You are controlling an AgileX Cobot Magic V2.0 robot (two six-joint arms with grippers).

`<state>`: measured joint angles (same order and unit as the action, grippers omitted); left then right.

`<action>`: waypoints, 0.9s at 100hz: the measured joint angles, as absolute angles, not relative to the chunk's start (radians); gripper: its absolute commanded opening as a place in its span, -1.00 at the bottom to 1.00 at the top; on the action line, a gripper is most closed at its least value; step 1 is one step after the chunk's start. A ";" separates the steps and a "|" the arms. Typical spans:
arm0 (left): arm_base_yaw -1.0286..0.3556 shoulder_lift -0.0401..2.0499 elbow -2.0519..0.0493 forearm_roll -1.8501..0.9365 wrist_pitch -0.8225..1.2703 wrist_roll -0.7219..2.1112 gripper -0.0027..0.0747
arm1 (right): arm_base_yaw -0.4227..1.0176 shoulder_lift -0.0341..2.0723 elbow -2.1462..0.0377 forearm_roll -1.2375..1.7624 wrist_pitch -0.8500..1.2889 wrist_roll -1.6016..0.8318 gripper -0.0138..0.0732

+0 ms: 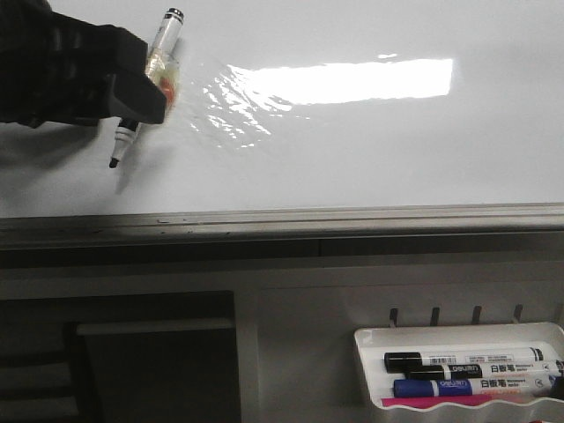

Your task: Write number 7 on whiteboard

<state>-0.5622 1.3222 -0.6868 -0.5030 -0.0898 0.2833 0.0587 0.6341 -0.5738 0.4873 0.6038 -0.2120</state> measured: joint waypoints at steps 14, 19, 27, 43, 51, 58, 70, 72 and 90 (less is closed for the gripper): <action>-0.567 1.360 -0.712 -0.475 -0.096 0.283 0.20 | 0.059 0.634 -0.574 0.487 0.603 -0.212 0.32; -0.568 1.365 -0.714 -0.465 -0.098 0.283 0.18 | 0.059 0.634 -0.574 0.487 0.603 -0.212 0.32; -0.568 1.366 -0.715 -0.448 -0.100 0.283 -0.01 | 0.059 0.634 -0.574 0.487 0.603 -0.212 0.32; -0.568 1.375 -0.715 -0.417 -0.104 0.283 -0.77 | 0.059 0.634 -0.574 0.487 0.603 -0.212 0.32; -0.568 1.377 -0.715 -0.403 -0.104 0.283 -0.98 | 0.059 0.634 -0.574 0.487 0.603 -0.215 0.32; -0.568 1.377 -0.715 -0.386 -0.102 0.283 -0.98 | 0.059 0.634 -0.574 0.487 0.603 -0.222 0.32; -0.568 1.370 -0.715 -0.374 -0.088 0.283 -0.98 | 0.059 0.636 -0.577 0.489 0.606 -0.228 0.32; -0.568 1.366 -0.715 -0.372 -0.081 0.283 -0.98 | 0.059 0.638 -0.578 0.491 0.611 -0.228 0.32; -0.615 1.281 -0.715 -0.269 0.013 0.283 -0.98 | 0.059 0.686 -0.615 0.608 0.709 -0.370 0.32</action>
